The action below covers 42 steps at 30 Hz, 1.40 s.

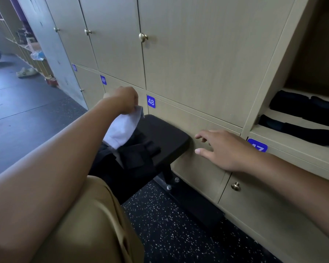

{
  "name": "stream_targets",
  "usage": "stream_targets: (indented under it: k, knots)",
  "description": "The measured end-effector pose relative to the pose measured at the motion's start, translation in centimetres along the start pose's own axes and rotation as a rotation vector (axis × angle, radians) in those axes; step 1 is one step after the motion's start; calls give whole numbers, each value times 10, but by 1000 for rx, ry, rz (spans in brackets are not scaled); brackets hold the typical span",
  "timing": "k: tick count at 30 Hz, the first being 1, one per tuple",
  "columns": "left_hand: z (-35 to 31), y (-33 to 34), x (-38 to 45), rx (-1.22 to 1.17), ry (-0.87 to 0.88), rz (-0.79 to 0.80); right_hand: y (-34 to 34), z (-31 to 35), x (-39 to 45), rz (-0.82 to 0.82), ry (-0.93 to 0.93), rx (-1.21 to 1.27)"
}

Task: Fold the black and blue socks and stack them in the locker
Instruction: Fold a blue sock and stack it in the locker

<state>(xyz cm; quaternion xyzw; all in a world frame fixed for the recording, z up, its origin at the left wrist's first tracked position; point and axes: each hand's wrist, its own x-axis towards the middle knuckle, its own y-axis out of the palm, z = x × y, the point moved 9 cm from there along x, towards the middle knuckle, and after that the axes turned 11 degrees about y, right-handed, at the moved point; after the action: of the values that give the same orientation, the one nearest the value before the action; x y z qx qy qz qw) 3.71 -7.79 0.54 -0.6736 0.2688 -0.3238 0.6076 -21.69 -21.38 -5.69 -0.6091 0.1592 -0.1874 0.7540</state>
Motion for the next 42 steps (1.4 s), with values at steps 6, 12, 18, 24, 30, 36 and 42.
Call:
stream_targets:
  k: [6,12,18,24,30,36,42]
  knots:
    - [-20,-19,6,-14,87,-68,-6,-2,1,-49,18,46]
    - [-71,-29,4,-189,311,-99,-22,-11,6,-149,67,307]
    - [-123,-29,-13,-515,549,-53,-38,-20,5,-197,135,555]
    - [-155,-23,-25,-776,638,0,-47,-24,-2,-172,107,787]
    - [-171,-11,-29,-883,612,16,-54,-31,-10,-157,169,928]
    - [-174,-8,-31,-871,451,-95,-46,-50,-17,-44,280,1149]
    - [-182,-33,-47,-817,459,-309,-51,-77,-26,-82,381,1364]
